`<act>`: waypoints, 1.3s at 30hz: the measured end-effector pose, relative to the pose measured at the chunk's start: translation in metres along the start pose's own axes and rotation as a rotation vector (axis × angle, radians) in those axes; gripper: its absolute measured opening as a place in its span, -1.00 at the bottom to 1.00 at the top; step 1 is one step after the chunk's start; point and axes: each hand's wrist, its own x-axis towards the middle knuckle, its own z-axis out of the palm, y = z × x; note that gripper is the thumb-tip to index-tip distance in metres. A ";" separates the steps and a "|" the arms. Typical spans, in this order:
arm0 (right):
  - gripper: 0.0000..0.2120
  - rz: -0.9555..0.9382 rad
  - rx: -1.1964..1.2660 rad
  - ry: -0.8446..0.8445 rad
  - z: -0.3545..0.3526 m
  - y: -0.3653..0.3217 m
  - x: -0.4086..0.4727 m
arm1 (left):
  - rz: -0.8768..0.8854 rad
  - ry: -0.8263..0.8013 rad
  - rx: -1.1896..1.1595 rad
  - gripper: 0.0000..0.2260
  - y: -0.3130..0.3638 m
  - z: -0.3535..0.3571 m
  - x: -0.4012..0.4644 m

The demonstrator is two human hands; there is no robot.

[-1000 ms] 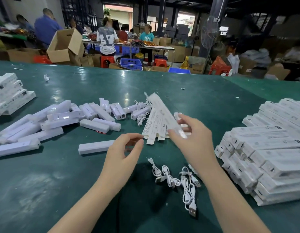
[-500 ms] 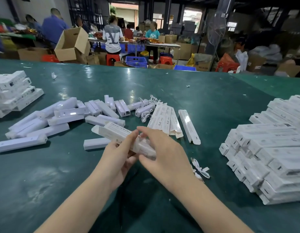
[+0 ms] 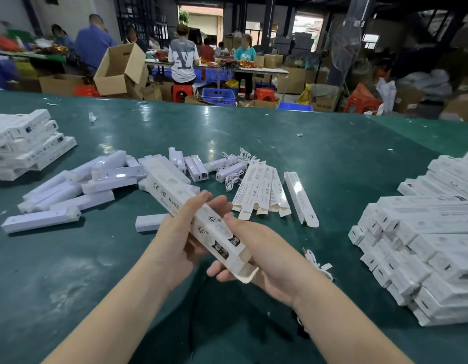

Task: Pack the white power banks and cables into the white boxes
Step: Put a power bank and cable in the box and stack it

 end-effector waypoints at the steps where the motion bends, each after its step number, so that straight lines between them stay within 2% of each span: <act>1: -0.70 -0.022 -0.041 0.037 0.000 0.001 0.001 | 0.009 0.037 -0.040 -0.68 -0.001 -0.001 0.003; 3: -0.79 -0.129 -0.159 0.101 -0.002 0.006 0.004 | 0.023 0.126 -0.120 -0.78 -0.001 -0.004 0.010; 4: -0.75 -0.199 -0.250 0.115 -0.003 0.009 0.004 | 0.017 0.172 -0.153 -0.85 0.000 -0.004 0.013; 6: -0.62 -0.325 -0.460 0.131 -0.004 0.014 0.003 | -0.002 0.231 -0.183 -0.79 0.000 -0.006 0.018; 8: -0.64 -0.406 -0.520 0.181 -0.003 0.017 0.003 | 0.025 0.279 -0.208 -0.71 0.001 -0.006 0.021; 12: -0.70 -0.405 -0.464 0.255 -0.002 0.017 0.004 | 0.084 0.358 -0.287 -0.61 0.003 -0.006 0.023; 15: -0.74 -0.384 -0.398 0.164 -0.001 0.014 0.001 | 0.056 0.353 -0.327 -0.56 0.002 -0.007 0.024; 18: -0.83 -0.343 -0.214 0.096 0.000 0.008 0.001 | 0.045 0.322 -0.353 -0.56 0.002 -0.009 0.023; 25: -0.86 -0.310 -0.136 0.125 0.003 0.009 0.002 | 0.062 0.316 -0.336 -0.57 0.004 -0.010 0.022; 29: -0.87 -0.213 -0.043 -0.069 0.001 0.004 -0.001 | 0.106 0.337 -0.391 -0.61 0.012 -0.013 0.024; 32: -0.85 -0.222 0.000 -0.203 0.000 0.003 -0.004 | 0.111 0.311 -0.412 -0.60 0.015 -0.015 0.023; 39: -0.81 -0.301 0.064 -0.034 0.008 0.012 0.002 | 0.090 0.259 -0.371 -0.60 0.007 -0.009 0.018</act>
